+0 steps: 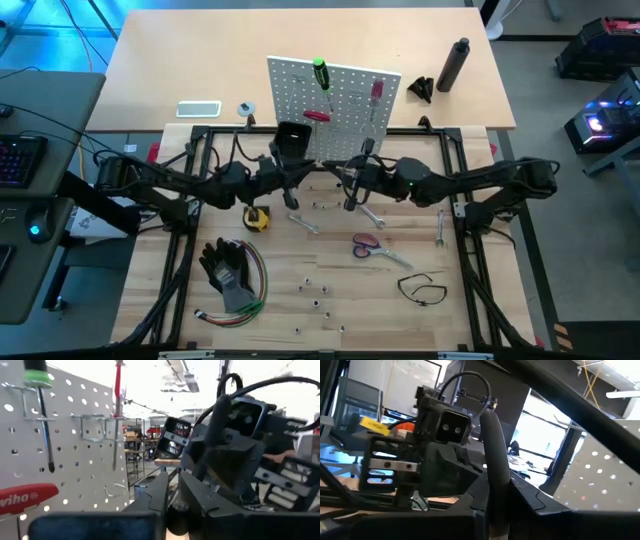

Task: Hang tools onto peg board
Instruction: Hang the black pliers on the white peg board

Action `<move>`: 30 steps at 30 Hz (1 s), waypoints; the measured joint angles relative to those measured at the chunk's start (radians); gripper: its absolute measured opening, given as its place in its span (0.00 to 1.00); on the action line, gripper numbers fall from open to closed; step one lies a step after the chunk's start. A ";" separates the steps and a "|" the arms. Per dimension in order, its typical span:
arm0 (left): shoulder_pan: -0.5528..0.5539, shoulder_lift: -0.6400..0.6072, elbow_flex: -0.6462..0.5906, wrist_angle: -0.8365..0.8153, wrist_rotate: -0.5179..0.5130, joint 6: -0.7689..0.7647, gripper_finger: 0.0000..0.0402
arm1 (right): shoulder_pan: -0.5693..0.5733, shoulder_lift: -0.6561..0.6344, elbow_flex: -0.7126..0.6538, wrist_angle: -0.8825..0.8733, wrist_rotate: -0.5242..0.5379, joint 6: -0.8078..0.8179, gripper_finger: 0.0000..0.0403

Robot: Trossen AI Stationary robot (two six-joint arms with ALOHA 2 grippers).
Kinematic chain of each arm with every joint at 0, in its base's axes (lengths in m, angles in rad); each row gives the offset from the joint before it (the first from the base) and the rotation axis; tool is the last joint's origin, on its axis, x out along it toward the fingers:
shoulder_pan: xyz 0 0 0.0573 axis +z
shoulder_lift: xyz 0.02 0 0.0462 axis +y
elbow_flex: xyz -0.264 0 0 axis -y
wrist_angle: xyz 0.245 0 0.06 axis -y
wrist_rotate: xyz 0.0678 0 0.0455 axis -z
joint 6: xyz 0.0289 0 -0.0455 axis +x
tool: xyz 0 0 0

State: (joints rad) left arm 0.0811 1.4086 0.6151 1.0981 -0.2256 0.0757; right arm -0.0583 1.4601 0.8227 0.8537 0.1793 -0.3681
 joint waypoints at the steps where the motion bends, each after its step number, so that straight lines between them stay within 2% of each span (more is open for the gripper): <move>1: 0.007 0.000 0.000 0.003 0.003 -0.004 0.07 | -0.007 0.000 0.000 -0.003 -0.001 0.007 0.08; 10: 0.053 0.003 0.028 0.004 0.030 -0.037 0.09 | -0.056 0.019 0.003 -0.033 -0.028 0.101 0.11; 19: 0.058 0.003 0.060 -0.077 0.027 -0.027 0.07 | -0.071 0.068 0.003 -0.040 -0.048 0.126 0.09; 30: 0.063 0.018 0.090 -0.078 0.053 -0.048 0.07 | -0.119 0.068 0.005 -0.089 -0.205 0.256 0.11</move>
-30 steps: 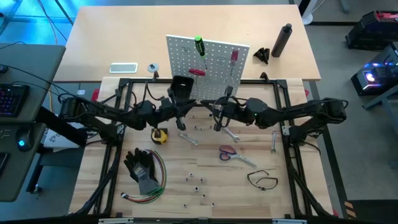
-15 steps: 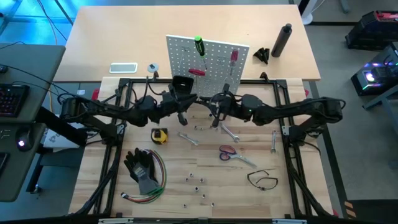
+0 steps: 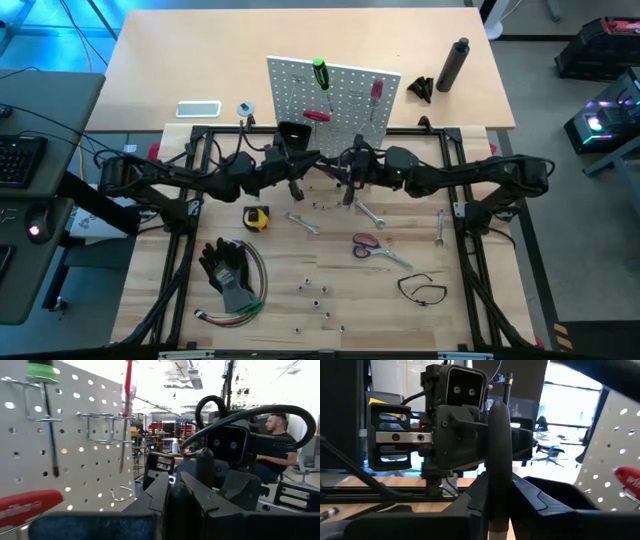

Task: Hang tools onto peg board
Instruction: Hang the black pliers on the white peg board

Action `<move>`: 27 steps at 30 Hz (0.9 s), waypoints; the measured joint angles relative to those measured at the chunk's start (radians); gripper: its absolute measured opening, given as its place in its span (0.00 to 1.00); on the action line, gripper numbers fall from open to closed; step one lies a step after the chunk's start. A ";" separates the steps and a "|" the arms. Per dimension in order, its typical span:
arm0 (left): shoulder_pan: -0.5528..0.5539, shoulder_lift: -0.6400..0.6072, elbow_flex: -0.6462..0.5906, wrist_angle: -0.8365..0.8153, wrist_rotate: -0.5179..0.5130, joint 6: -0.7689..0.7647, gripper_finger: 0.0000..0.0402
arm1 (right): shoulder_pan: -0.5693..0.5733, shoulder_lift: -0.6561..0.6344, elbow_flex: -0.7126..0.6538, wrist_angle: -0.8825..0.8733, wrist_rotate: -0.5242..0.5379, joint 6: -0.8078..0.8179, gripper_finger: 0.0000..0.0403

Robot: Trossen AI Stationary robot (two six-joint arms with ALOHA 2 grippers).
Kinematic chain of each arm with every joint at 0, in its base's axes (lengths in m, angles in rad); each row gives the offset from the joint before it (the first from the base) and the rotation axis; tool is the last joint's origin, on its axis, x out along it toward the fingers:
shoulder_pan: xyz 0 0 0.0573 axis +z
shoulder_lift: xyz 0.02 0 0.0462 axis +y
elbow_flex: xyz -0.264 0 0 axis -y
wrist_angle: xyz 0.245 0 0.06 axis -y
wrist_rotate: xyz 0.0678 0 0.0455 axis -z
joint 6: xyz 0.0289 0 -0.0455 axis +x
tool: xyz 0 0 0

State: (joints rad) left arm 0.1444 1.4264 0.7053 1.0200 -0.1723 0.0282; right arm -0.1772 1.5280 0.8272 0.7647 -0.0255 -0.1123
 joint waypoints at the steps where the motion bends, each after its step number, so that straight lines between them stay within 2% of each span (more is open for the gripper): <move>1: 0.000 0.007 0.007 0.000 0.004 -0.002 0.07 | 0.000 0.000 0.000 0.000 -0.008 0.003 0.11; 12: 0.000 0.074 0.051 0.015 0.041 -0.026 0.07 | 0.001 0.000 -0.003 -0.107 -0.049 0.007 0.13; 23: 0.000 0.074 0.056 0.019 0.059 -0.025 0.07 | 0.002 0.002 -0.003 -0.084 -0.040 -0.027 0.13; 27: 0.000 0.074 0.056 0.022 0.067 -0.025 0.07 | 0.002 0.002 -0.003 -0.082 -0.045 -0.027 0.16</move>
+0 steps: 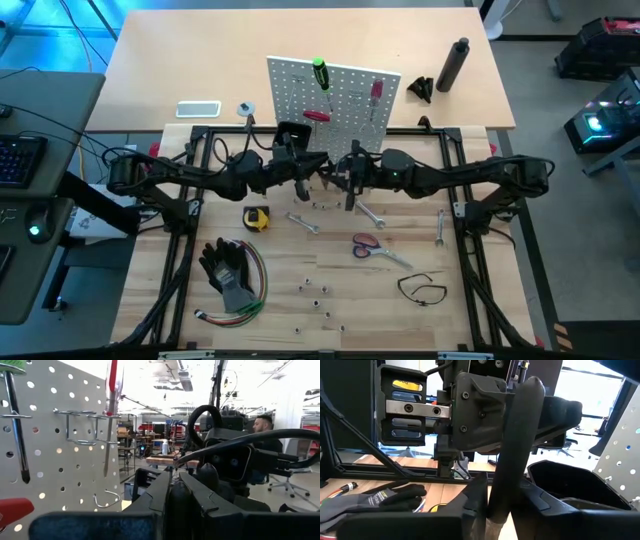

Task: Hang tools onto peg board
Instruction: Hang the black pliers on the white peg board

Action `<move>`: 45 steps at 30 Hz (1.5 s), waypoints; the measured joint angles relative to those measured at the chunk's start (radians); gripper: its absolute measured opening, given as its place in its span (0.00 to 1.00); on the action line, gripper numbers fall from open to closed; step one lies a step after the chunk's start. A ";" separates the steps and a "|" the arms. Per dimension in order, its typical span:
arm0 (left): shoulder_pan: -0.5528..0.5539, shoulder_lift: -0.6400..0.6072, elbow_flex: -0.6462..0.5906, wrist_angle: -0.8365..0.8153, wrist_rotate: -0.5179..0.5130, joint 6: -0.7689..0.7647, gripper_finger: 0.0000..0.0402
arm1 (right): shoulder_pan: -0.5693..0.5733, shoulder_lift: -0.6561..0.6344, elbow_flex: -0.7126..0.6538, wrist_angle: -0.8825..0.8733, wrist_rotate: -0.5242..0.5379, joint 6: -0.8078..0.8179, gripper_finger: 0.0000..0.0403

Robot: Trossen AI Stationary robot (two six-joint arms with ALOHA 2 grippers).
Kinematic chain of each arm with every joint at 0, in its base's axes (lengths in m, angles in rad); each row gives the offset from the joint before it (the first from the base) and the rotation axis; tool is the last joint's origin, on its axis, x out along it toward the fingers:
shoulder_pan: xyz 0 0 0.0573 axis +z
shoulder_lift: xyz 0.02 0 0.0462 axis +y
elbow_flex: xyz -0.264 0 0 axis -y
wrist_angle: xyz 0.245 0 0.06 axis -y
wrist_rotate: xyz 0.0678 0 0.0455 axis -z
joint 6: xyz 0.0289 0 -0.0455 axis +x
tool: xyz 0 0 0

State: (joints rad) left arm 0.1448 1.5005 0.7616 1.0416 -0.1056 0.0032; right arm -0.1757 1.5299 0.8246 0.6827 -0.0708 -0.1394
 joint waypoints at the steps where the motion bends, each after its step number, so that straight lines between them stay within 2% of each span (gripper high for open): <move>1: 0.000 0.000 0.000 0.001 0.005 0.000 0.07 | 0.000 0.000 0.000 0.001 0.001 0.000 0.18; 6: -0.002 -0.006 0.006 0.028 0.032 -0.009 0.07 | -0.001 0.007 -0.005 -0.001 0.018 0.030 0.29; 10: -0.002 -0.006 0.020 0.025 0.057 -0.014 0.07 | -0.001 0.013 -0.005 0.019 0.017 0.030 0.32; 19: -0.004 -0.006 0.037 -0.054 0.055 -0.005 0.07 | 0.000 0.023 -0.005 0.028 0.014 0.035 0.17; 23: -0.004 -0.006 0.037 -0.072 0.055 -0.002 0.07 | -0.001 0.023 -0.005 0.033 0.008 0.029 0.16; 33: -0.005 -0.002 0.034 -0.128 0.056 0.031 0.07 | -0.003 0.021 -0.002 0.030 -0.008 0.027 0.22; 36: -0.004 -0.002 0.034 -0.129 0.050 0.046 0.07 | -0.010 0.021 -0.001 0.018 -0.008 0.030 0.18; 40: -0.004 -0.002 0.032 -0.130 0.047 0.068 0.07 | -0.015 0.020 -0.001 0.013 -0.021 0.031 0.08; 45: -0.003 -0.002 0.032 -0.129 0.048 0.069 0.07 | -0.015 0.019 -0.001 0.016 -0.007 0.016 0.08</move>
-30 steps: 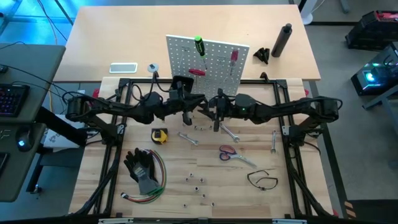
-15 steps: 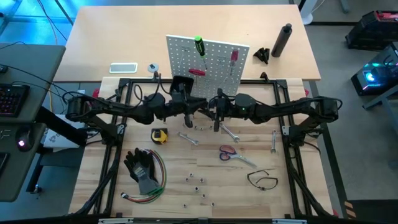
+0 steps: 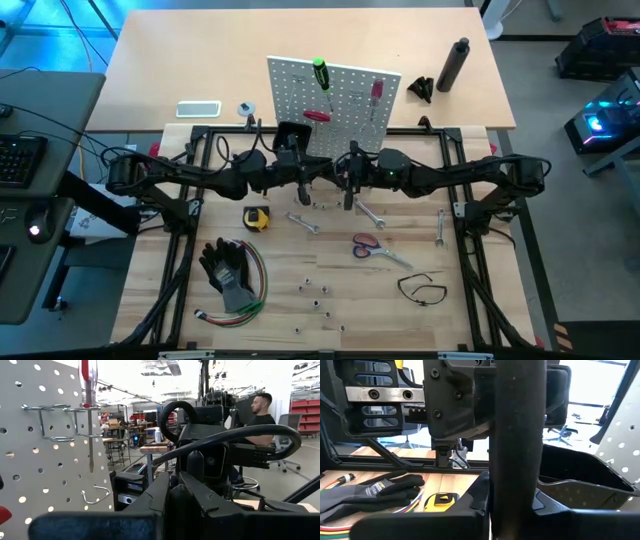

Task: Hang tools onto peg board
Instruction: Hang the black pliers on the white peg board

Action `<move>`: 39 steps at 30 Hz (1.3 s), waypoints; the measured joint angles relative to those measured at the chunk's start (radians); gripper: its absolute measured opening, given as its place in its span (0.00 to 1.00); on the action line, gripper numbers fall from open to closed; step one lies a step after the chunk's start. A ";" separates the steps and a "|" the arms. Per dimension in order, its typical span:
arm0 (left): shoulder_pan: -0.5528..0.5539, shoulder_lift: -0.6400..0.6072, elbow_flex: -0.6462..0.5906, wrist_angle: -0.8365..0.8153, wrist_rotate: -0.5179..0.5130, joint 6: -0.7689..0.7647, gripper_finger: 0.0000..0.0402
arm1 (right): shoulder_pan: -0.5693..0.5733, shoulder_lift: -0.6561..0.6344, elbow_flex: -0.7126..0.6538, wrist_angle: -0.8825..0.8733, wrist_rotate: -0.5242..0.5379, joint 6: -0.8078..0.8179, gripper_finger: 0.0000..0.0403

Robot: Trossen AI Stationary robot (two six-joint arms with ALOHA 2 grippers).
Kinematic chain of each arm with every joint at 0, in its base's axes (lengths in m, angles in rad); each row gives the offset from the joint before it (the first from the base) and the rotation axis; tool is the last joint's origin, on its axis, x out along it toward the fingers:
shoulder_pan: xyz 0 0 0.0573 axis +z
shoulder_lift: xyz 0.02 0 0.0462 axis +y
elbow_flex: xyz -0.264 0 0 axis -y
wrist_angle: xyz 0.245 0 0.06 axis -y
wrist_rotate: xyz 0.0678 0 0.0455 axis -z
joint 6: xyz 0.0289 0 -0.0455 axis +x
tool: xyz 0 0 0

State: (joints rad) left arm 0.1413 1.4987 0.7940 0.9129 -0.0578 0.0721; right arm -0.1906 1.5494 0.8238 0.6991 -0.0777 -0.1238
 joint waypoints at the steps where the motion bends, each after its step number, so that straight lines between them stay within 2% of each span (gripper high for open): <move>1: 0.000 0.000 0.000 0.000 0.000 0.003 0.07 | 0.001 0.000 0.000 0.000 0.010 0.000 0.08; 6: -0.005 0.000 0.000 -0.001 0.001 0.003 0.12 | 0.001 0.000 0.000 0.000 0.021 -0.011 0.08; 13: -0.007 -0.034 0.000 -0.018 0.005 0.005 0.31 | 0.000 0.000 0.000 0.014 0.043 0.005 0.08; 22: -0.007 -0.168 0.000 -0.175 0.008 0.023 0.51 | -0.024 -0.027 0.000 0.068 0.102 -0.053 0.08; 26: -0.008 -0.251 0.000 -0.282 0.004 0.036 0.55 | -0.060 -0.033 0.000 0.097 0.091 -0.050 0.08; 30: -0.014 -0.318 0.000 -0.384 -0.002 0.055 0.55 | -0.103 -0.033 0.000 0.132 0.027 -0.026 0.08; 39: -0.018 -0.322 -0.001 -0.534 -0.007 0.063 0.55 | -0.178 -0.025 0.043 0.154 -0.050 -0.054 0.08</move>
State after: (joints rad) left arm 0.1238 1.1767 0.7933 0.3789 -0.0647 0.1356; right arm -0.3683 1.5246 0.8665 0.8528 -0.1276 -0.1776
